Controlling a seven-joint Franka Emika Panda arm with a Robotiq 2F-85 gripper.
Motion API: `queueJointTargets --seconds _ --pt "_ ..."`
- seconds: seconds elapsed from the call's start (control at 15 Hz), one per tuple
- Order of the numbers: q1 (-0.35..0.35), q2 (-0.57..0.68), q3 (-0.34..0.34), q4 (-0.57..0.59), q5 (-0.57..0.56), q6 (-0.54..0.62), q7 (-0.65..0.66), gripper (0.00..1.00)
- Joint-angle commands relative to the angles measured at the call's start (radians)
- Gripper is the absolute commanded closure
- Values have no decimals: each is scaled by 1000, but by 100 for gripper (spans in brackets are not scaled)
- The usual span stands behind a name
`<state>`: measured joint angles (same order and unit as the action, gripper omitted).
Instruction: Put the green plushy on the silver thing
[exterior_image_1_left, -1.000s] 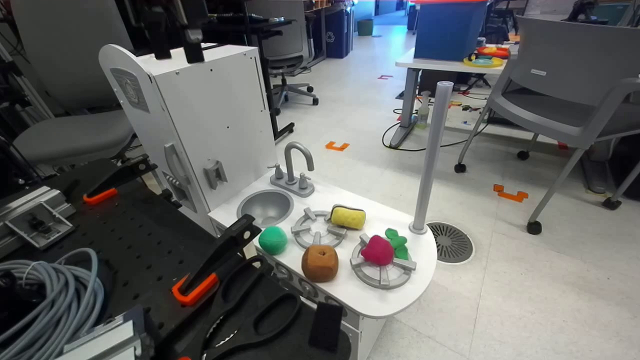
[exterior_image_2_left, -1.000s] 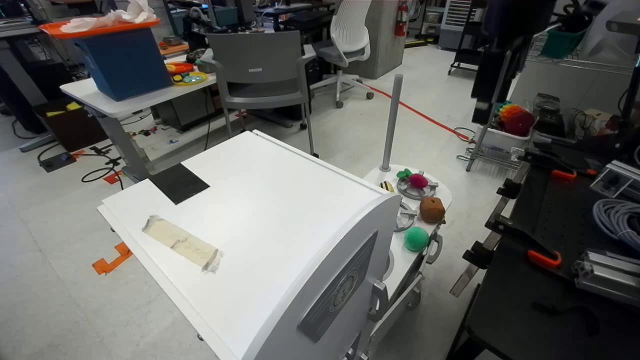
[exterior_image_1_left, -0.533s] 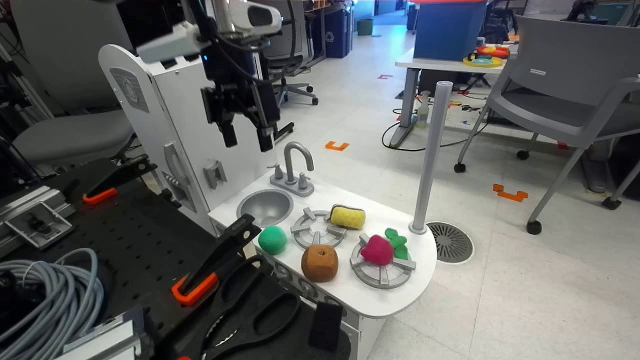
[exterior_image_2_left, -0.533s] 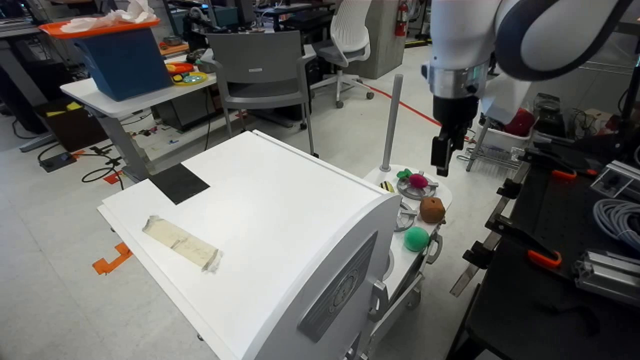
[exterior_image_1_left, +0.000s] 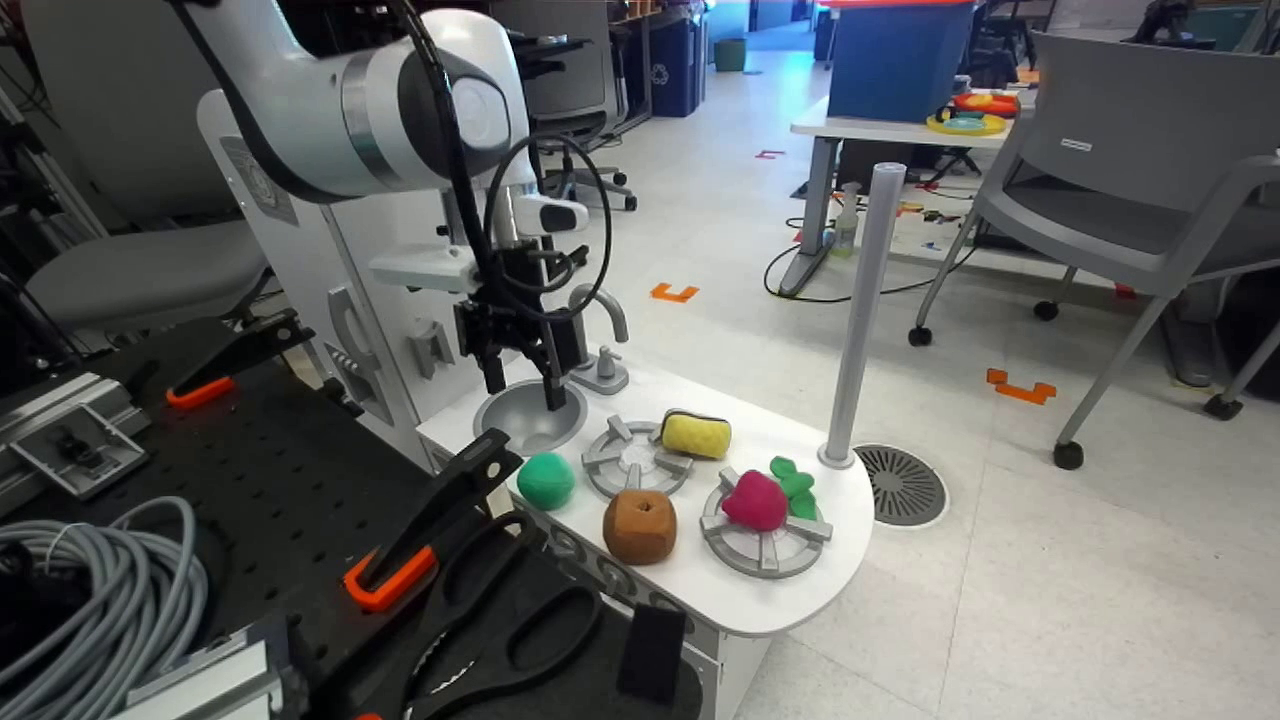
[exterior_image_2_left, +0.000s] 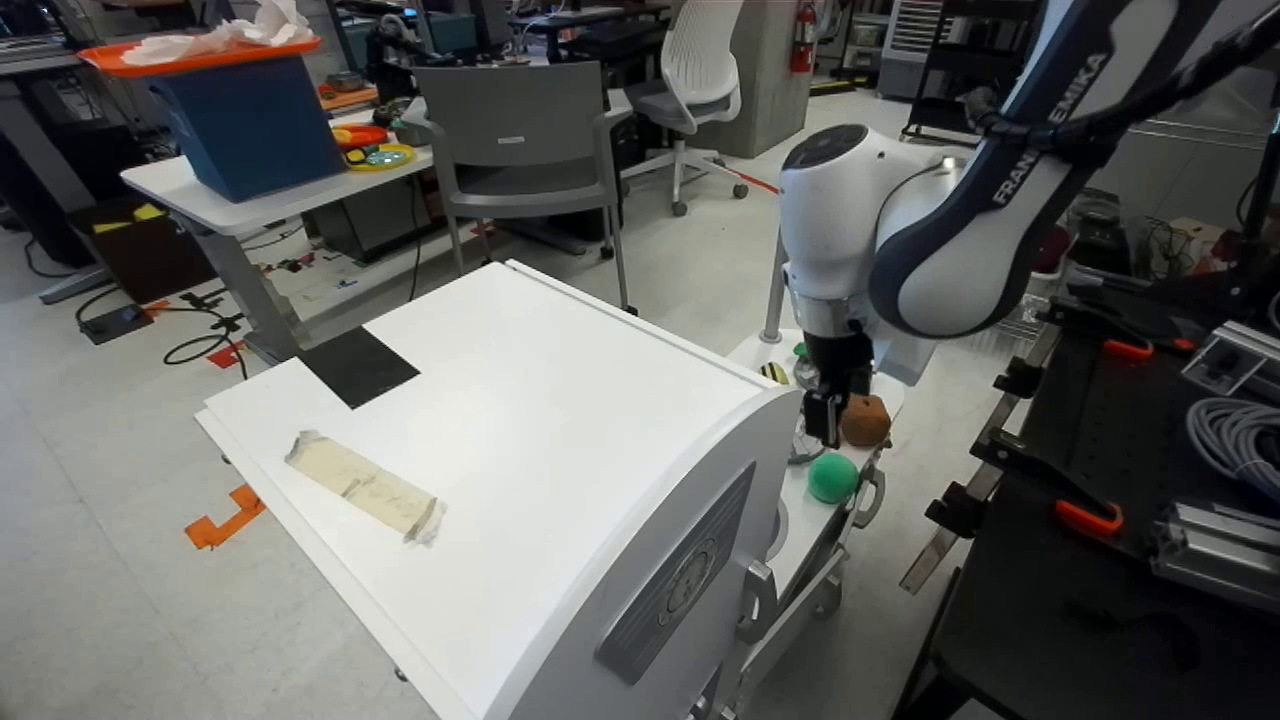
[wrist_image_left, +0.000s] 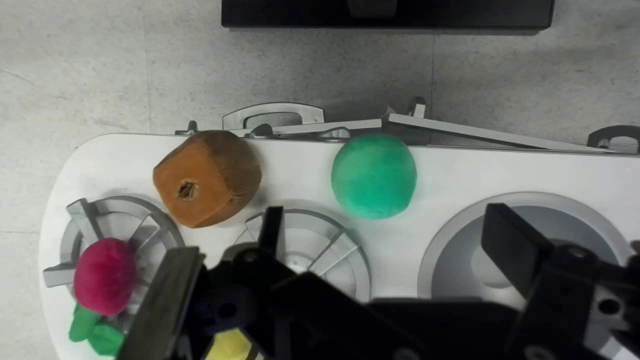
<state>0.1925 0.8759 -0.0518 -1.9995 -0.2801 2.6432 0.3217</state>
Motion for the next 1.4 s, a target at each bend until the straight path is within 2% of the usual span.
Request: queueJointTargets --seconds 0.0,0.4,0.47,0.53,0.6,0.8,0.93,1.13,1.27,1.33 --pt "42 137 -28 123 55 -15 -8 0" --pt "73 313 -63 288 101 -38 0 2" --pt "80 341 -71 322 104 -48 6 26" --pt "85 361 -76 349 107 -59 9 26" --pt "90 378 -81 374 108 -66 12 31" --pt "102 426 -96 463 117 -89 31 55" --pt "90 426 -82 501 133 -129 29 70" --pt "49 360 -44 485 164 -194 -1 91" --pt "20 318 -26 478 204 -255 1 100" --pt "10 302 -23 480 222 -285 8 95"
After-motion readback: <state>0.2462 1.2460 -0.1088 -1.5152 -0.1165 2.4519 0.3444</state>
